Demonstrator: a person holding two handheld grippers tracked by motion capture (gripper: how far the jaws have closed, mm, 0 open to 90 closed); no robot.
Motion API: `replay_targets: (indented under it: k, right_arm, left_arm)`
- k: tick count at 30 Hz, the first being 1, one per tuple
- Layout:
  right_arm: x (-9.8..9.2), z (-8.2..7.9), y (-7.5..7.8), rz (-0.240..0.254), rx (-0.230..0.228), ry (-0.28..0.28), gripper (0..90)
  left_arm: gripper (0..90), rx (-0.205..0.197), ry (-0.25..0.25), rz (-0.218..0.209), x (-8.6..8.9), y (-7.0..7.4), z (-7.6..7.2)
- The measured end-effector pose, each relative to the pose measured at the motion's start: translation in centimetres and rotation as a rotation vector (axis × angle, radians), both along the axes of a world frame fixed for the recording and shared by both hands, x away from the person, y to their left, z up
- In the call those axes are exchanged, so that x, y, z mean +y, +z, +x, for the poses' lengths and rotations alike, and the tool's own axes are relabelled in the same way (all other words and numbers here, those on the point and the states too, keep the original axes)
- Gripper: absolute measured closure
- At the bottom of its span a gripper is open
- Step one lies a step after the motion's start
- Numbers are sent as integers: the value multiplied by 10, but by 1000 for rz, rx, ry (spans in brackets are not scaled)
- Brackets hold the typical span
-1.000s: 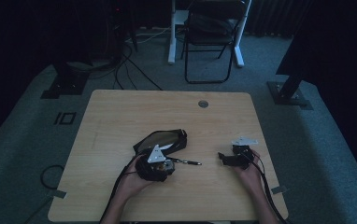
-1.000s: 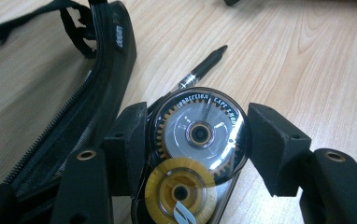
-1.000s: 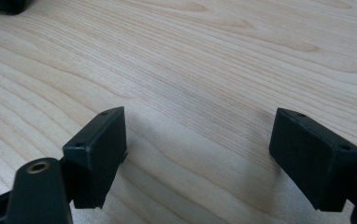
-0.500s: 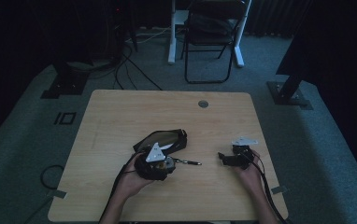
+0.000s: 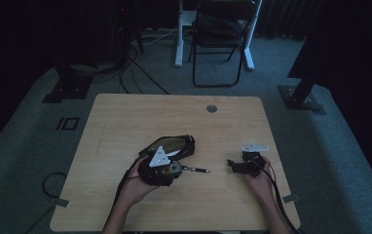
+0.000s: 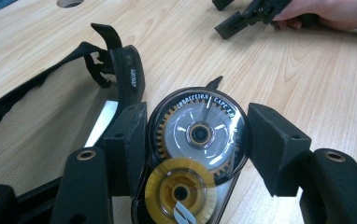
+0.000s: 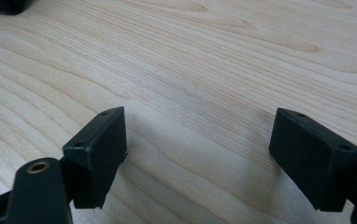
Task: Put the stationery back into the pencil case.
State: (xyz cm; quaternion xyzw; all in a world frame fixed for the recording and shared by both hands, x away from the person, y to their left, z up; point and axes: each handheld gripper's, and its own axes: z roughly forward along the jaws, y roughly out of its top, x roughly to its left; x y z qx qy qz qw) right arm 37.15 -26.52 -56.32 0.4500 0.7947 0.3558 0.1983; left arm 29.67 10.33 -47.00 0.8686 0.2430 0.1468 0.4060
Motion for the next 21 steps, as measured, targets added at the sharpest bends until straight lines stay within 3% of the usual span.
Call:
replay_targets:
  k: [3, 5, 21]
  right_arm:
    - [0, 0, 0, 0, 0, 0, 186]
    - [1, 1, 0, -6, 10, -3, 128]
    - [1, 1, 0, -7, 12, -5, 128]
  left_arm:
    - [412, -3, 3, 1, 1, 2, 0]
    - [412, -5, 6, 0, 1, 3, 1]
    - [412, -20, 37, -18, 8, 11, 5]
